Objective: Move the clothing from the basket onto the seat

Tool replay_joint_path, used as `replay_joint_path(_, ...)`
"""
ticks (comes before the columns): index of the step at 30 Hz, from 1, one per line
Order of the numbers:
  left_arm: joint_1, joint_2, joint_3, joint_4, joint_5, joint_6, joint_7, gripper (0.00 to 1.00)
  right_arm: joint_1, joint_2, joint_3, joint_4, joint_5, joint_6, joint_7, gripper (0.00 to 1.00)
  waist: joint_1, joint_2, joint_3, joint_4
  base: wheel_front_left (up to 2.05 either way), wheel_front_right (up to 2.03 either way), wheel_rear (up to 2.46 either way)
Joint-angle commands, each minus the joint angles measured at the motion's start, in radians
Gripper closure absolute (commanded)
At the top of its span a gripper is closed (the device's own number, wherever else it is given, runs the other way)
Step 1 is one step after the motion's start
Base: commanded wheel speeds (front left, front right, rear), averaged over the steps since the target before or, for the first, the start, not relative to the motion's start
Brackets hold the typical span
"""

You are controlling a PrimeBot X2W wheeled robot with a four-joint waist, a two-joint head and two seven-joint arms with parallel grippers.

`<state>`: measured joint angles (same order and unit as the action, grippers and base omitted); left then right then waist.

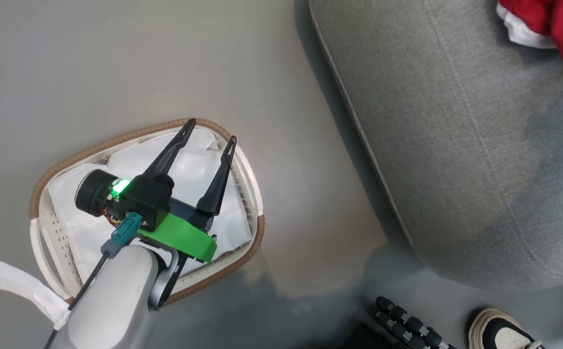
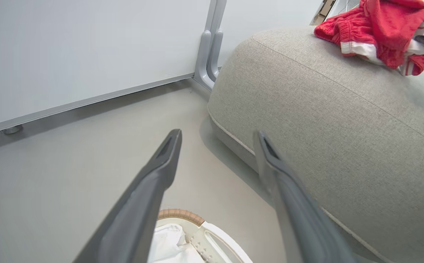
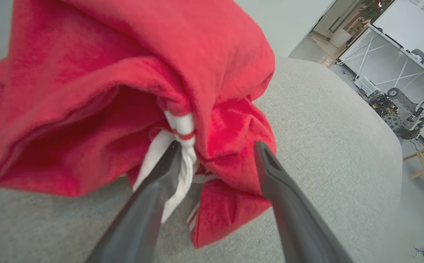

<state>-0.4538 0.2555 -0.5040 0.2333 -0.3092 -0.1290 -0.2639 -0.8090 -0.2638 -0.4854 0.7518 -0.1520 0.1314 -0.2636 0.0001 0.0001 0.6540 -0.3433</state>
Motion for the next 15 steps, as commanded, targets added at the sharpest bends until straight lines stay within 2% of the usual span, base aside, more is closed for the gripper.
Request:
replay_joint_path(1, 0.017, -0.008, 0.004, 0.005, -0.006, -0.003, -0.001, 0.0, 0.034, 0.001, 0.006, -0.013, 0.011, -0.001, -0.002, 0.0, -0.0001, -0.0001, -0.058, -0.014, 0.0, 0.0, 0.0)
replay_joint_path(8, 0.063, -0.042, 0.019, 0.028, -0.016, -0.003, -0.001, 0.0, 0.155, 0.012, 0.088, -0.11, 0.056, -0.001, -0.002, 0.0, -0.0001, -0.0001, -0.171, -0.034, 0.0, 0.0, 0.0)
replay_joint_path(15, 0.111, -0.075, 0.056, 0.044, -0.008, -0.003, -0.001, 0.0, 0.265, 0.034, 0.275, -0.225, 0.124, -0.001, -0.002, 0.0, -0.0001, -0.0001, -0.263, -0.023, 0.0, 0.0, 0.0)
